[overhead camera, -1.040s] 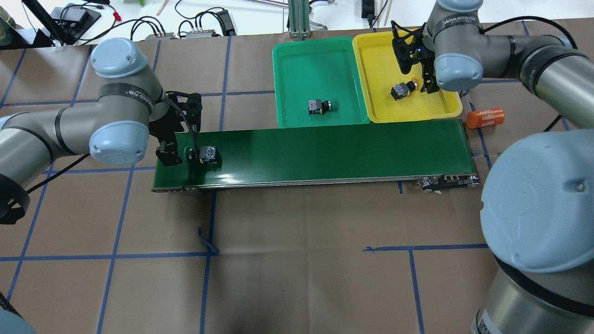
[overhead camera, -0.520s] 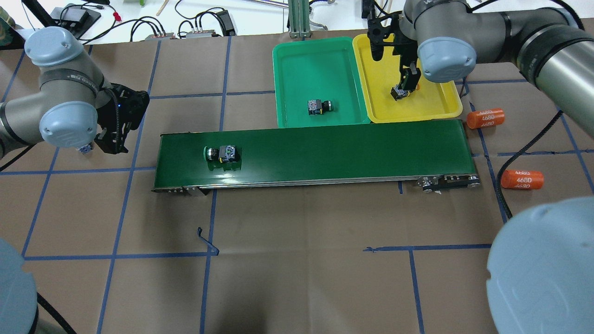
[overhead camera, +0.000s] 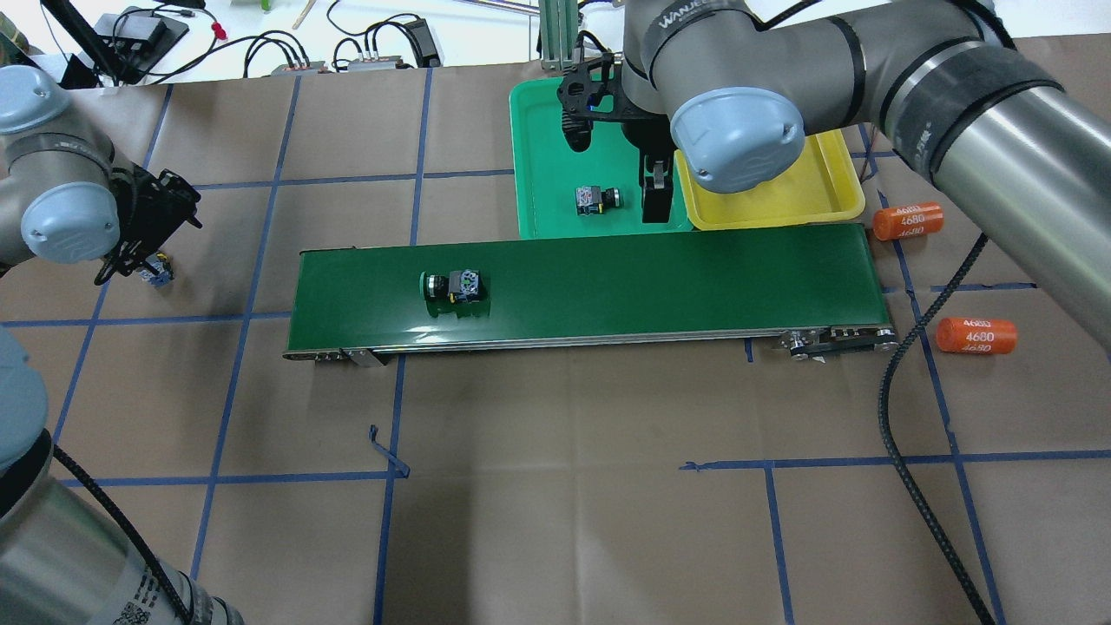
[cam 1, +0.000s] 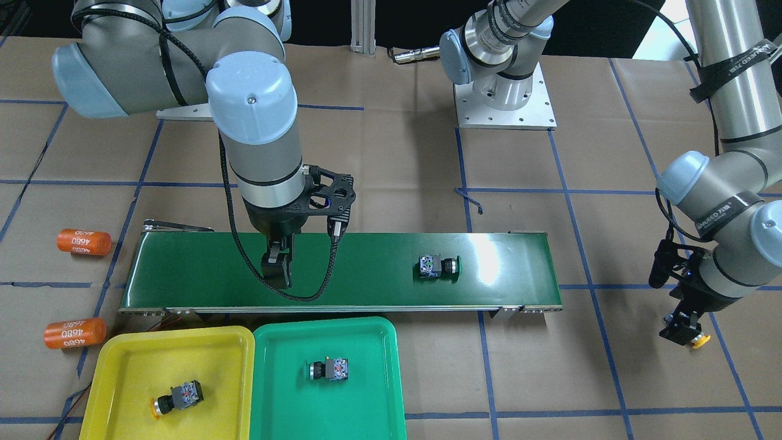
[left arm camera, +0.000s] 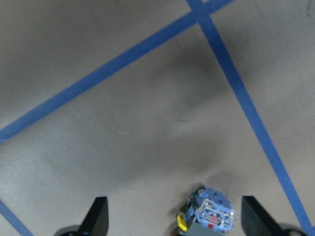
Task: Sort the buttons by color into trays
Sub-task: 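Lower right gripper to green-cap button while left gripper returns to pile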
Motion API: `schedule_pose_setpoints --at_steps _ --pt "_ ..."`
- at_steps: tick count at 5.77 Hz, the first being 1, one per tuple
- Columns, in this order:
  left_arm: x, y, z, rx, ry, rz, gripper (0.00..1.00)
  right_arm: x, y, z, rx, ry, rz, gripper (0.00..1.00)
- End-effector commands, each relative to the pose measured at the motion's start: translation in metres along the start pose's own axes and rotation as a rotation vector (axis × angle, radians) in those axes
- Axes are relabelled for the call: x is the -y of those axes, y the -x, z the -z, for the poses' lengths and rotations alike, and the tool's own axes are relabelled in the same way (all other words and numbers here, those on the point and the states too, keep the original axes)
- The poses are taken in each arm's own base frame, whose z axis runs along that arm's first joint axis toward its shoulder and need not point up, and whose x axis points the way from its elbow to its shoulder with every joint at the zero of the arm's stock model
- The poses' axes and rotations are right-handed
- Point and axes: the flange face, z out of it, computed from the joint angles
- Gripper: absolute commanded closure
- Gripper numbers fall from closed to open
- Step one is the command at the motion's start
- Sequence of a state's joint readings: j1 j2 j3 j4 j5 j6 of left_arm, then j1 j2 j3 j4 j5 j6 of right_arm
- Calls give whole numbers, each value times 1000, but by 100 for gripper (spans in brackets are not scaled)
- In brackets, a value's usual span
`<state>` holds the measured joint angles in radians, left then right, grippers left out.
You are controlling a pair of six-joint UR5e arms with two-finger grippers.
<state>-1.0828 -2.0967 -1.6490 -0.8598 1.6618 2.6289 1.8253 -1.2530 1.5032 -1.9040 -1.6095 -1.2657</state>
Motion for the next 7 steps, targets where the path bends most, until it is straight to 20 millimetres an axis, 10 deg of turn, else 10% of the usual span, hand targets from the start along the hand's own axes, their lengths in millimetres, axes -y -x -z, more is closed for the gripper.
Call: schedule_pose_setpoints --at_steps 1,3,6,7 --pt "-33 -24 -29 -2 14 -44 8 5 23 -7 40 -27 7 0" --pt "-33 -33 -52 -11 -16 -18 13 18 33 -10 48 -29 -14 0" --pt "-31 -32 -46 -2 -11 -11 95 49 61 -53 115 -88 -35 0" --pt "-27 -23 -29 7 13 4 98 49 68 -72 77 -110 -28 0"
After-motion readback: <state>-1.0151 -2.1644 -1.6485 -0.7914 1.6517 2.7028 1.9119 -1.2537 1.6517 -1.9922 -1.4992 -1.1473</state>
